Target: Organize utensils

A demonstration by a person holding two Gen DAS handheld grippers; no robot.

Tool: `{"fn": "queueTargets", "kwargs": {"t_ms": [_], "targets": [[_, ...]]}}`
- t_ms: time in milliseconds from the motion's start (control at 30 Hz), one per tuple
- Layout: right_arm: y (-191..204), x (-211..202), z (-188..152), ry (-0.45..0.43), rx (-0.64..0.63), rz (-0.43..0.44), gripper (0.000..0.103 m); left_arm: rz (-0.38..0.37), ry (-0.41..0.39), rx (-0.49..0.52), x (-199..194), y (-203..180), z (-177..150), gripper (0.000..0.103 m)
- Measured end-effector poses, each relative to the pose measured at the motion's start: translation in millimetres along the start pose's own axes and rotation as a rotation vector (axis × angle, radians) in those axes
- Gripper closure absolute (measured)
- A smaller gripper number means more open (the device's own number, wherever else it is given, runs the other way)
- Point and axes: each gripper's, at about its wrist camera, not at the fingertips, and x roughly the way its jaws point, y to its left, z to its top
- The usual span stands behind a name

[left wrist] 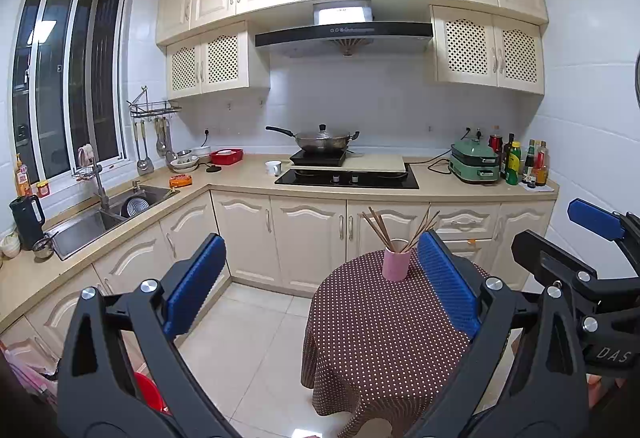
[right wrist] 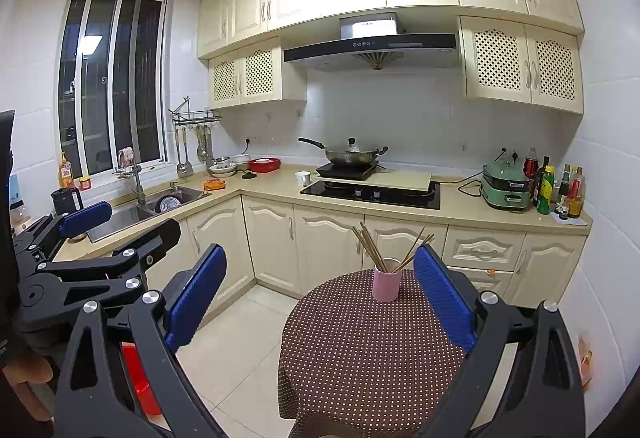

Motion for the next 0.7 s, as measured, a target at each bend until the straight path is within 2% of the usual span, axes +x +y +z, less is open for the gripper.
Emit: {"fn": "queueTargets", "kwargs": {"t_ms": [700], "targets": [[0.5,0.3,1.0,0.005,0.006,-0.001,0.012,0.011,-0.005,0.005,-0.1,0.1,-2.1,0.008]]}}
